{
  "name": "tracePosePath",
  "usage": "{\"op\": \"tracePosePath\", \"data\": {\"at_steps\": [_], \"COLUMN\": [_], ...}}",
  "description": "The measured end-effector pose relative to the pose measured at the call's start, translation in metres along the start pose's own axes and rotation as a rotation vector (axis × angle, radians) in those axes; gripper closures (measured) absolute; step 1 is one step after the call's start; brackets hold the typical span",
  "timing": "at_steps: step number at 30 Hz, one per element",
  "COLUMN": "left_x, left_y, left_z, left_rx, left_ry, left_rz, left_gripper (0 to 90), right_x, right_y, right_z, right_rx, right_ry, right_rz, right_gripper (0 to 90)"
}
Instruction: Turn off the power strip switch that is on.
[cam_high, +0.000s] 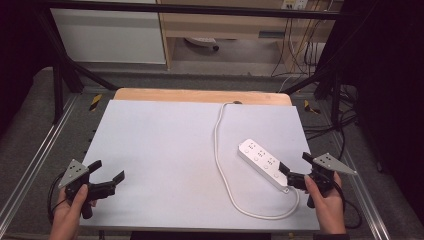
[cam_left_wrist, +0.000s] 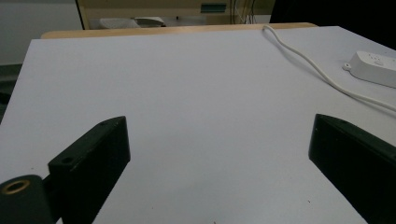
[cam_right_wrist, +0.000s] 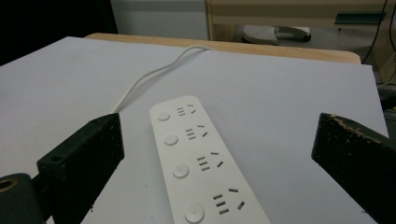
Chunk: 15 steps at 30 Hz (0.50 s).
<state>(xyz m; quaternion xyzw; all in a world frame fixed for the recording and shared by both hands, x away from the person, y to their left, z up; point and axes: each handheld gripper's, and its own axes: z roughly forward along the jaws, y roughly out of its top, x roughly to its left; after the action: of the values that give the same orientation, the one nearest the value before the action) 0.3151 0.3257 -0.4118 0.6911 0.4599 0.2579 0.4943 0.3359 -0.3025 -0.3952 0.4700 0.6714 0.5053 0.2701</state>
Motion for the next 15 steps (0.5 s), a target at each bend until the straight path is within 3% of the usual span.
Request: {"op": "tracePosePath", "data": {"at_steps": [6,15], "left_x": [0.000,-0.001], "left_y": [0.000,0.000], "left_z": [0.000,0.000], "left_rx": [-0.001,0.001], "left_ry": [-0.001,-0.002], "left_rz": [0.001,0.002], "left_gripper": [5.2,5.2], "right_x": [-0.009,-0.013], "right_y": [-0.011,-0.025], "right_z": [0.005,0.016], "right_rx": [0.039,0.153], "right_ry": [-0.018,0.012], "right_rz": [0.006,-0.002], "right_gripper": [3.5,3.6]}}
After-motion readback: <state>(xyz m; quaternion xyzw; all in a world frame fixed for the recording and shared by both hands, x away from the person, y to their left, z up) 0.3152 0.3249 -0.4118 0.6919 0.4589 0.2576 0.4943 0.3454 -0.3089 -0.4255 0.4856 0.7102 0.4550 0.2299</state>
